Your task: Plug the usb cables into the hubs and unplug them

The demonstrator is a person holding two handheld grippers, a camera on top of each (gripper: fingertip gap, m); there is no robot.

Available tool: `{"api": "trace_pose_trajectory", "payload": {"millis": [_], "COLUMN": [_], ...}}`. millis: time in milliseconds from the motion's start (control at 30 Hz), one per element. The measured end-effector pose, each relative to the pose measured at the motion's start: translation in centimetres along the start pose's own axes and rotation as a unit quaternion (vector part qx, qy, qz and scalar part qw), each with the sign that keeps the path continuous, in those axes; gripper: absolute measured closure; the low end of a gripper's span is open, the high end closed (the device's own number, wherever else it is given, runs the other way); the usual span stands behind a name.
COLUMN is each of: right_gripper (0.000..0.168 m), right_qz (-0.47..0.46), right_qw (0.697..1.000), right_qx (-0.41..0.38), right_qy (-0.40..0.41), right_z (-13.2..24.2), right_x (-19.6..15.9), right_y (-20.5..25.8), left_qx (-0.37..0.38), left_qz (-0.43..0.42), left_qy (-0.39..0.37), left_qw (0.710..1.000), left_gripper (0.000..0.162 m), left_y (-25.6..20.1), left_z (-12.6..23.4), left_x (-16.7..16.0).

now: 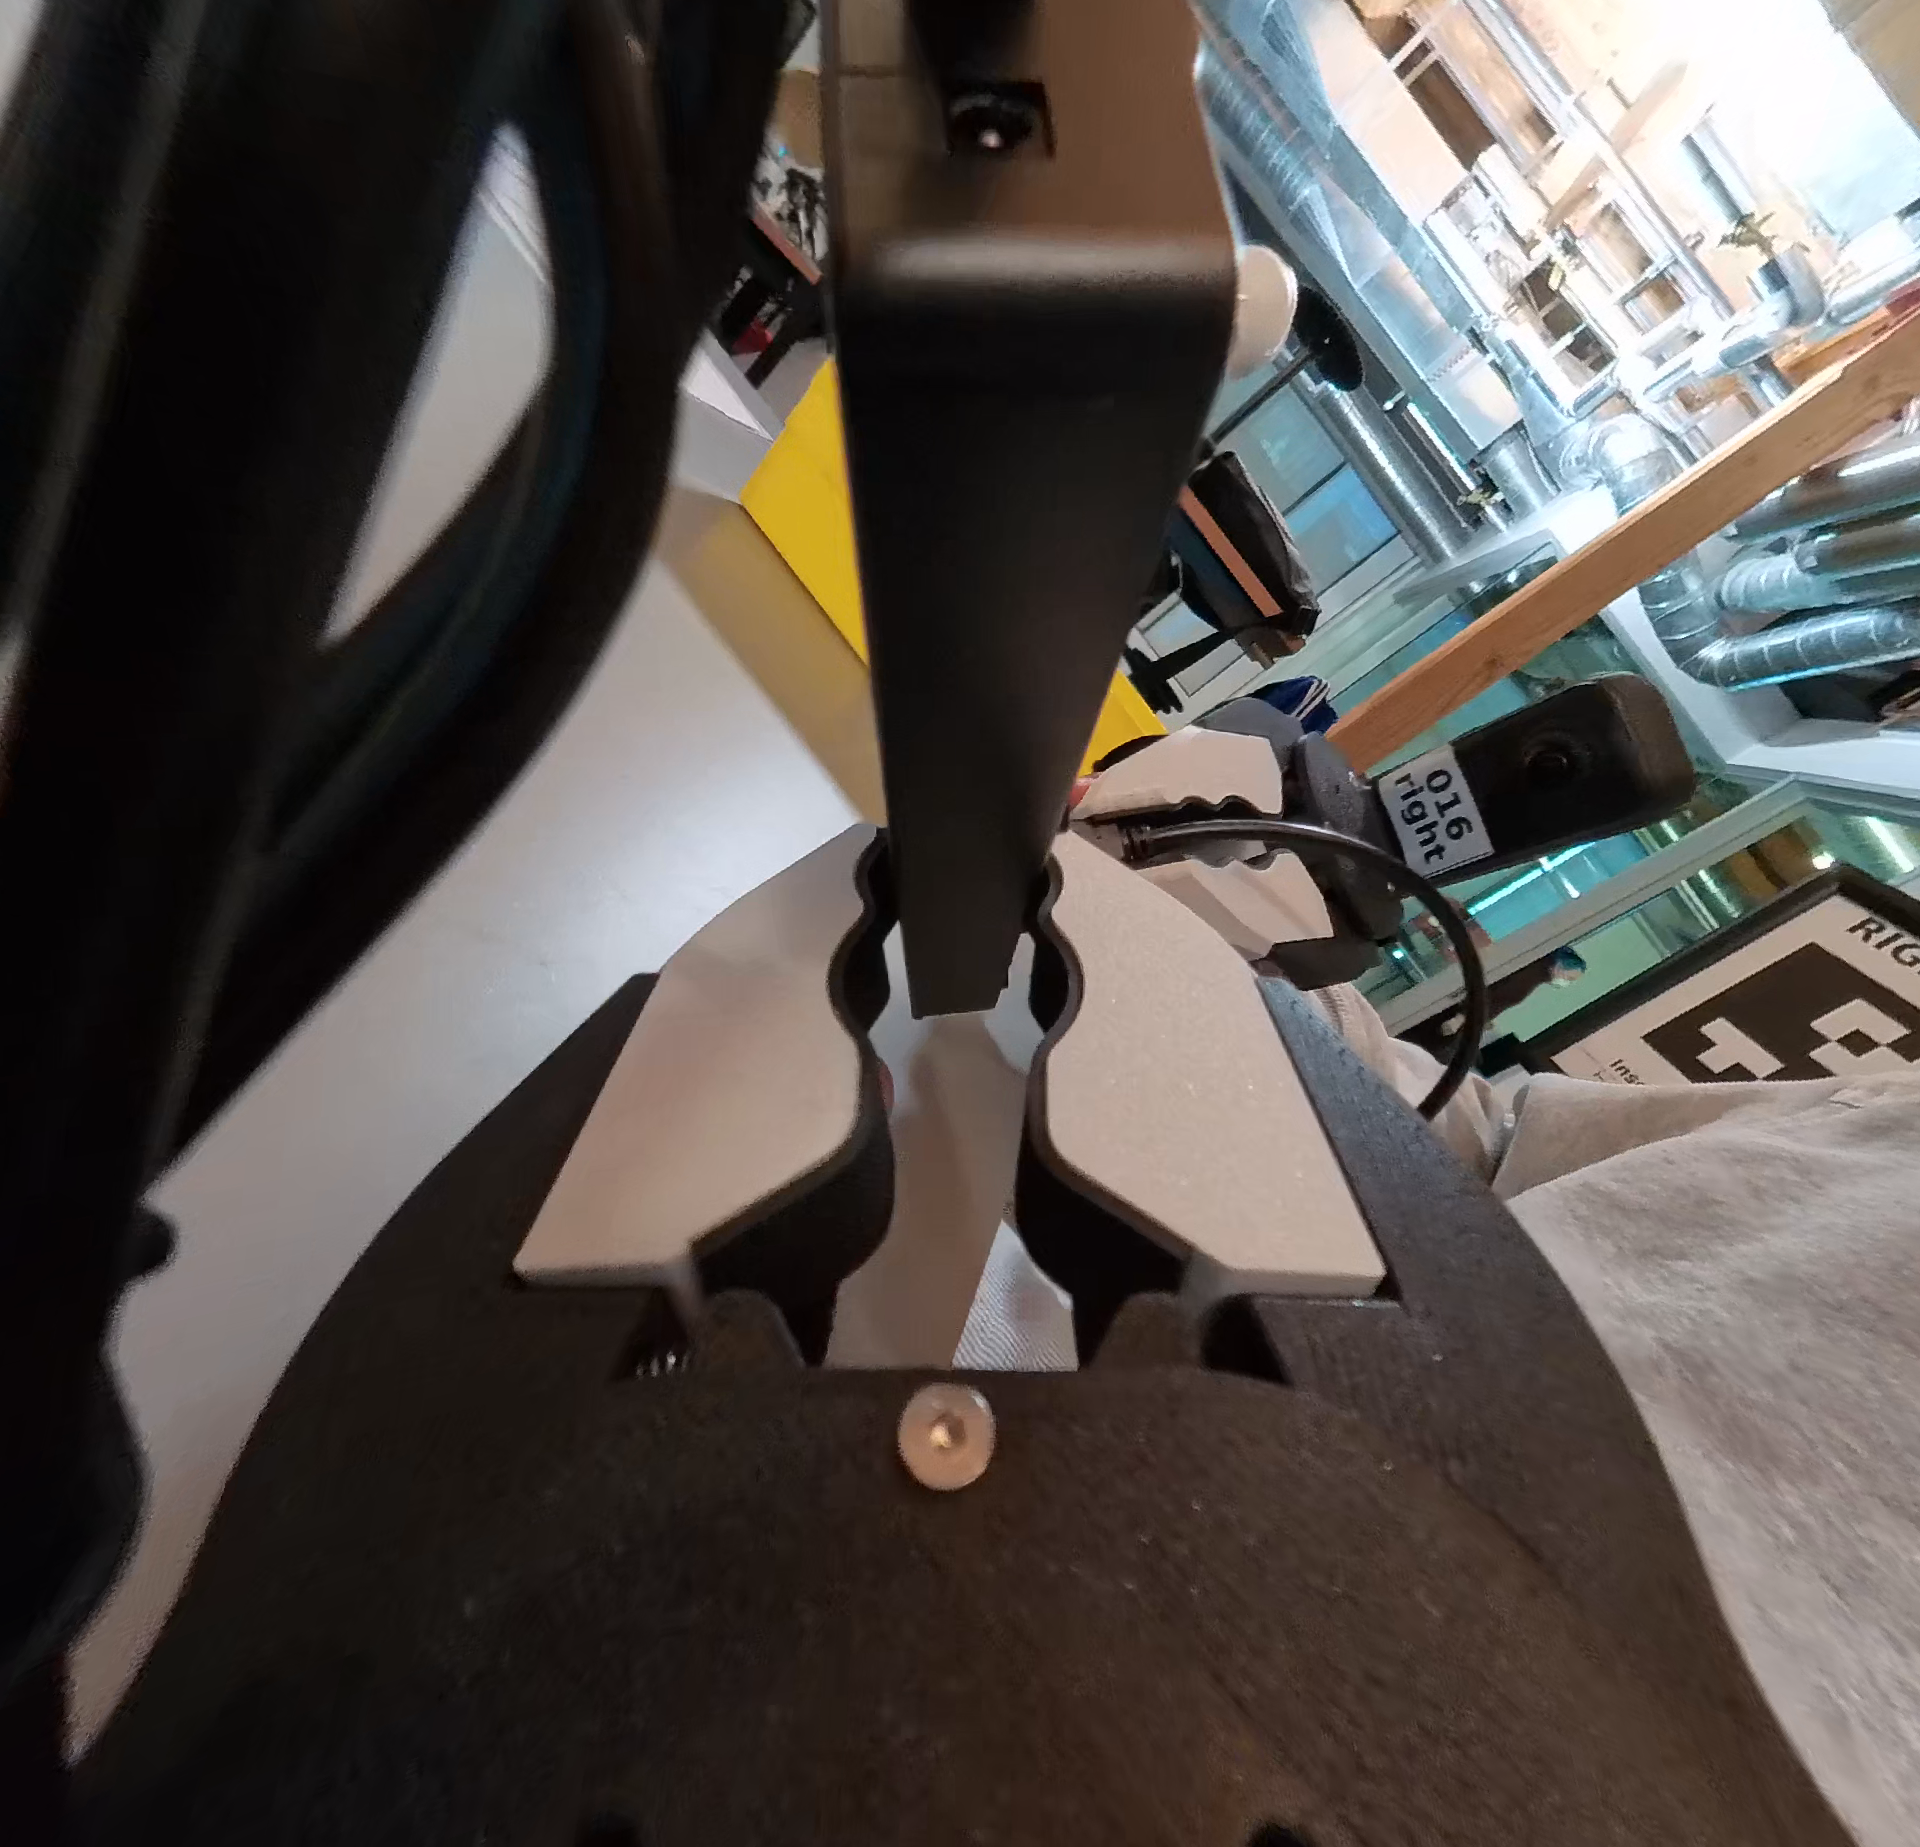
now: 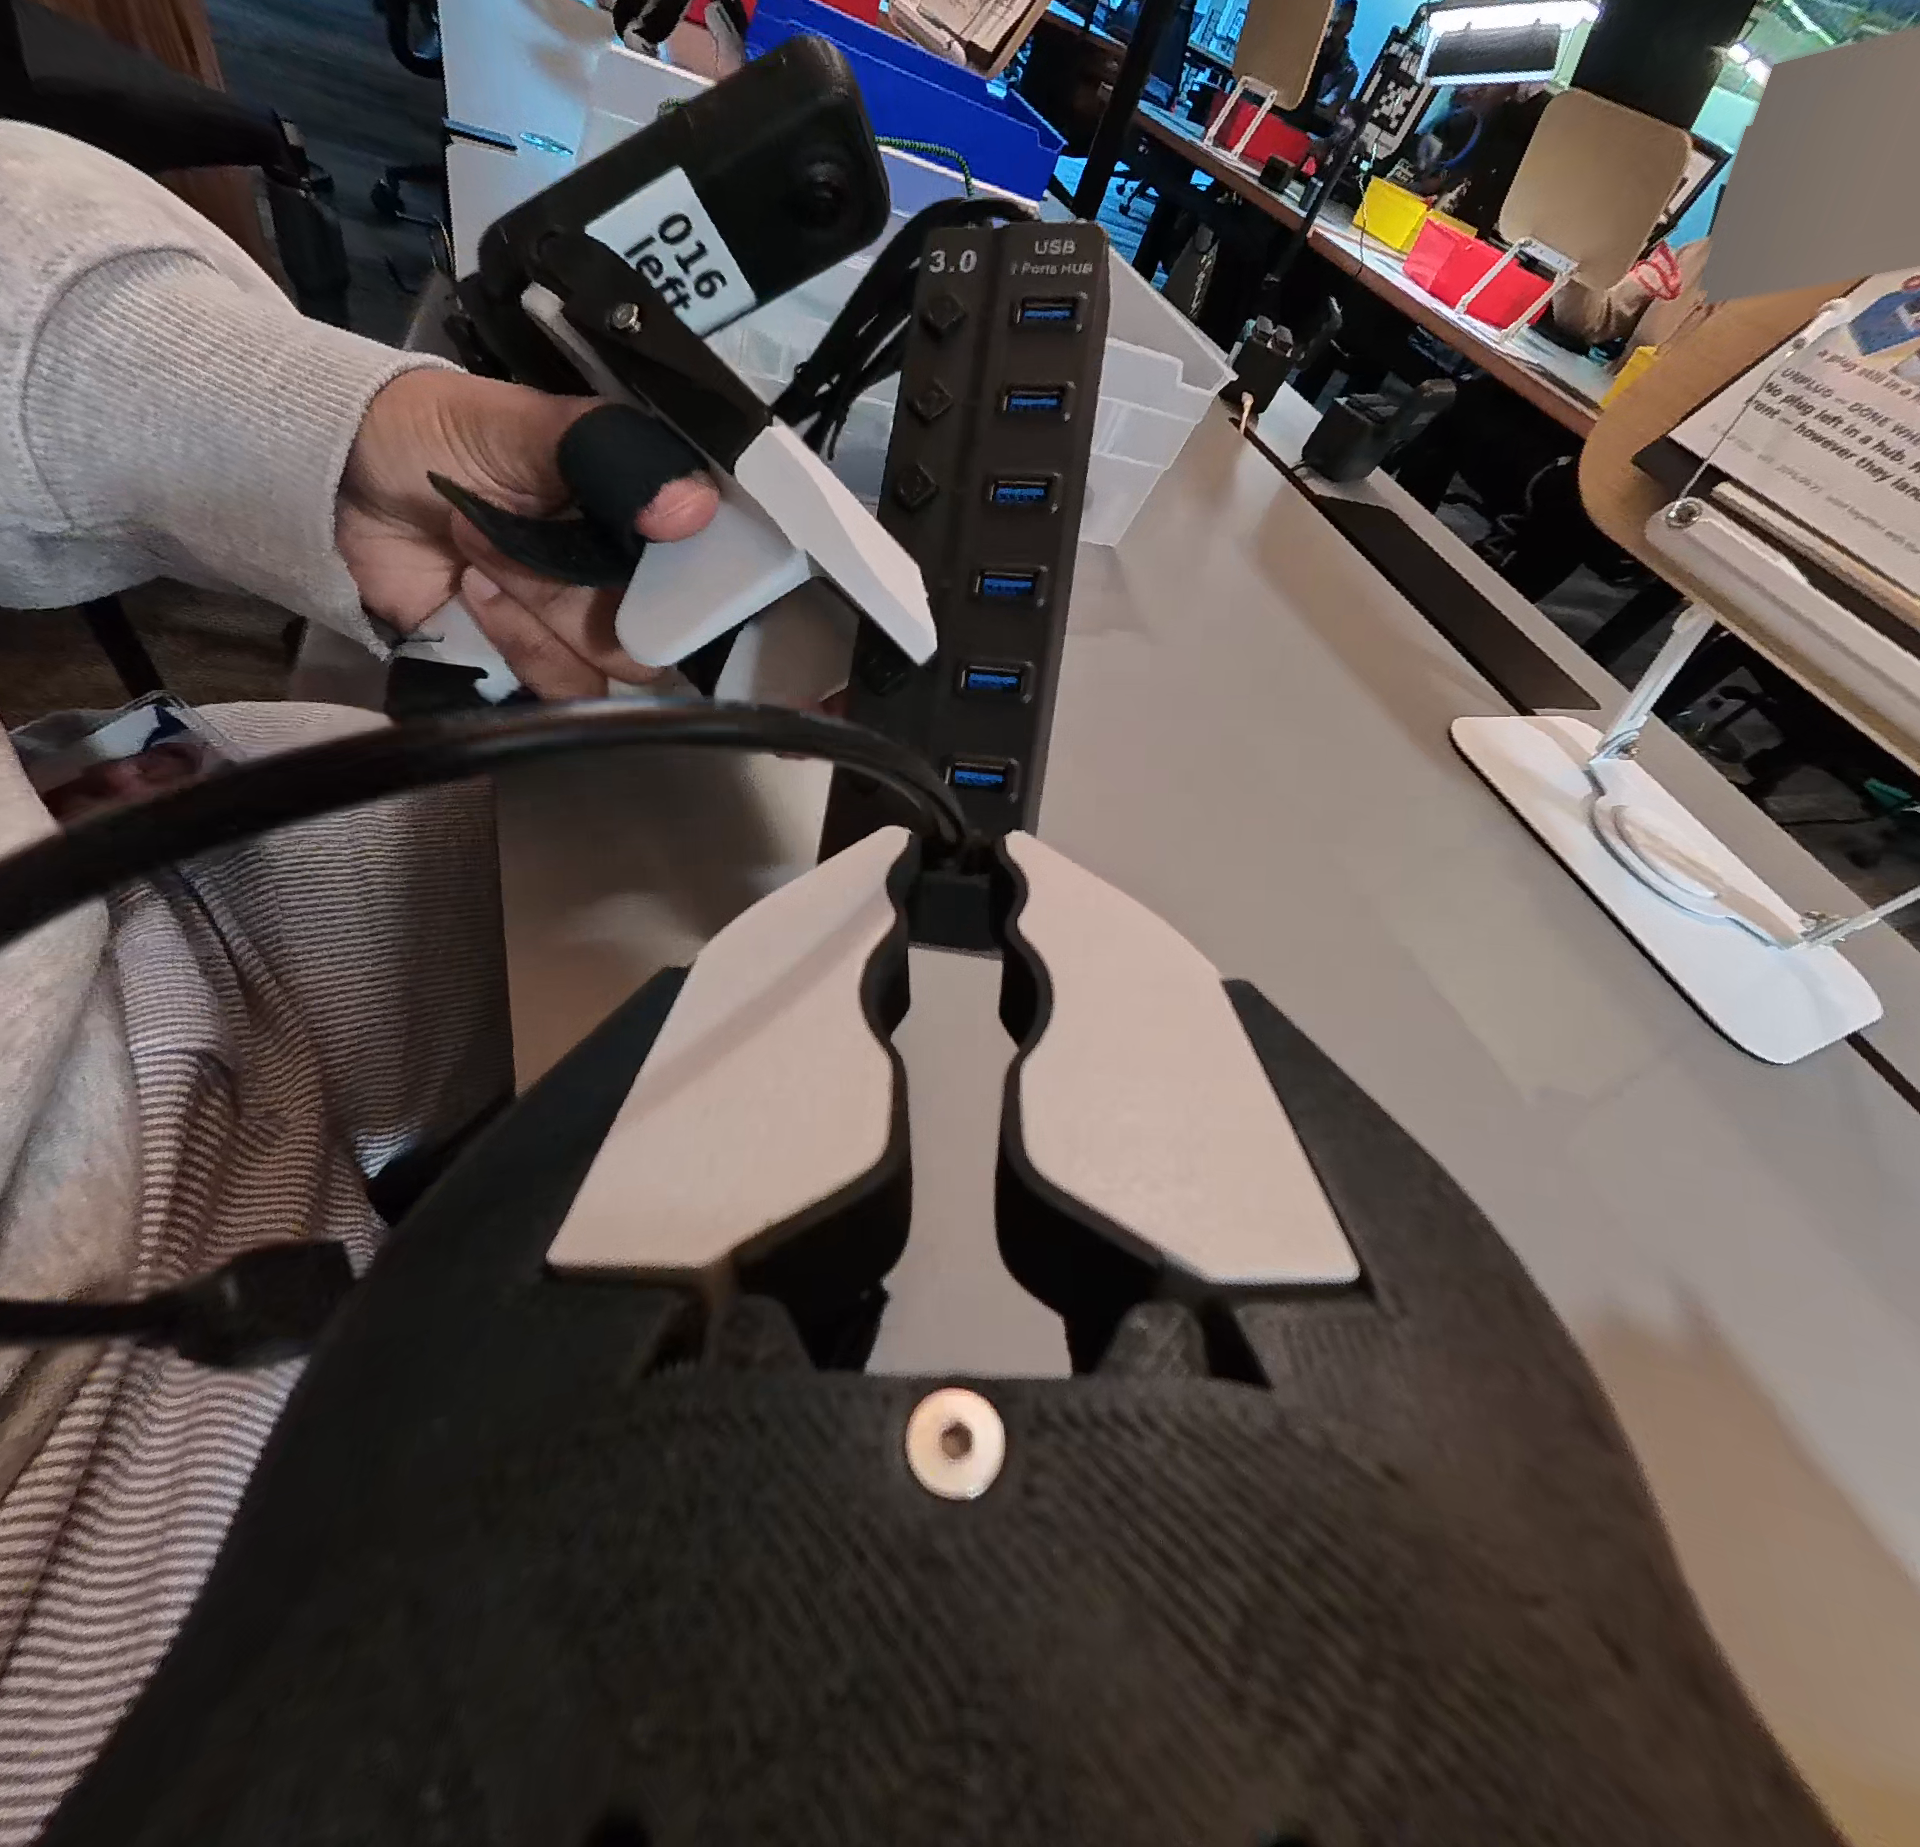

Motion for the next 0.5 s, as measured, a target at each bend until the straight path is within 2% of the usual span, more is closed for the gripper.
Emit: {"api": "trace_pose_trajectory", "payload": {"millis": [500], "right_gripper": [0.156], "right_qz": [0.055], "right_qw": [0.998], "right_qx": [-0.023], "right_qy": [0.008], "right_z": [0.03], "right_x": [0.52], "right_y": [0.5], "left_qx": [-0.033], "left_qz": [0.088], "left_qy": [-0.007], "left_qw": [0.996], "left_gripper": [0.137], "left_y": [0.4], "left_z": [-0.09], "left_x": [-0.31]}}
Point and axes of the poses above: each gripper's, where its closed fingertips meet, z back along the fingers, x out of its top, y = z × x across the jaws, the point moved 10 cm from there along z, back along the fingers, and after that the axes turned 9 degrees about z, right-handed, at the moved point
